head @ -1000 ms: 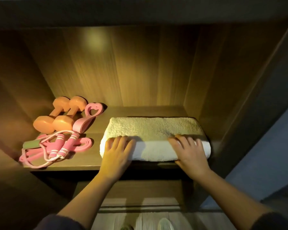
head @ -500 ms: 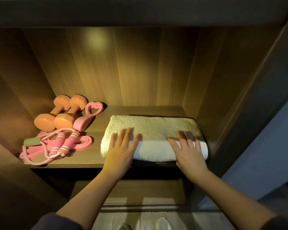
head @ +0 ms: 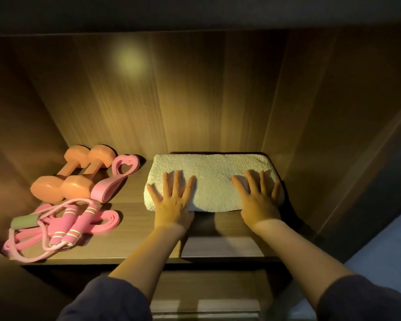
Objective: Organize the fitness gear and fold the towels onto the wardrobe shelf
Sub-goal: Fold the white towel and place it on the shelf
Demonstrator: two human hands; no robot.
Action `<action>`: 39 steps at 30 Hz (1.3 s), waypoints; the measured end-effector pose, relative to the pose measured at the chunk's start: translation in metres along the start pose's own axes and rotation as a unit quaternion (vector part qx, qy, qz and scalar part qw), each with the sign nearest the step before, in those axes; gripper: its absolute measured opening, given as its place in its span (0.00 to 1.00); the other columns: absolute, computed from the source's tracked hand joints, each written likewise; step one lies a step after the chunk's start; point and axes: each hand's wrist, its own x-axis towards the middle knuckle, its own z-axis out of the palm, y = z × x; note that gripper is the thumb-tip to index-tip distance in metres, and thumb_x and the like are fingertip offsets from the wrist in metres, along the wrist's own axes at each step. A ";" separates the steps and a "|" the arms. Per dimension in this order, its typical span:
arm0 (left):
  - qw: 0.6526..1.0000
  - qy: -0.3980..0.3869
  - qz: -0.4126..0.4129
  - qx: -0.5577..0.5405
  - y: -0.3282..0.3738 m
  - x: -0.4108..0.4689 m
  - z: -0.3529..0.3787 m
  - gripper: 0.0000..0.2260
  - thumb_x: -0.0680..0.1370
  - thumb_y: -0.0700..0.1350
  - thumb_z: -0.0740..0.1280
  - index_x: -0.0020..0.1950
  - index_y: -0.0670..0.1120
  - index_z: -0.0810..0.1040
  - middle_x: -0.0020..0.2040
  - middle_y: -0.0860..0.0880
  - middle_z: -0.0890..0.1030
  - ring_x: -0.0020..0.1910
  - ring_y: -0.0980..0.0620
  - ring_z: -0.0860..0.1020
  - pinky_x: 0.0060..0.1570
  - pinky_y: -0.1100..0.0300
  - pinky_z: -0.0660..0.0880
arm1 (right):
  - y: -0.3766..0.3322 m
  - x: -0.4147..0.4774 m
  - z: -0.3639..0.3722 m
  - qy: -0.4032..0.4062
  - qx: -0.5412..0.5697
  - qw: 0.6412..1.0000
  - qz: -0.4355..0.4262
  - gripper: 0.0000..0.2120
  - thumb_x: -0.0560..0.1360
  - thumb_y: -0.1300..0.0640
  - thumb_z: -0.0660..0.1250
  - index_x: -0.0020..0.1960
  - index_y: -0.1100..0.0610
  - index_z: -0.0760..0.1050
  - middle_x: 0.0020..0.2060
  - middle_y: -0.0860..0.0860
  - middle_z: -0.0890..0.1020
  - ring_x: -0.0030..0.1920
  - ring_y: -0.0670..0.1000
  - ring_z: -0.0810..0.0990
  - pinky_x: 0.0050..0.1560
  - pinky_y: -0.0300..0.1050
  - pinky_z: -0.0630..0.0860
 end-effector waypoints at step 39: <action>0.997 0.010 -0.010 -0.079 -0.005 0.096 0.000 0.28 0.77 0.69 0.38 0.76 0.62 0.51 0.79 0.43 0.53 0.78 0.39 0.49 0.71 0.34 0.45 | 0.007 0.099 0.013 0.018 0.038 0.999 -0.008 0.28 0.77 0.31 0.39 0.76 0.35 0.47 0.79 0.52 0.51 0.78 0.63 0.47 0.73 0.70 0.45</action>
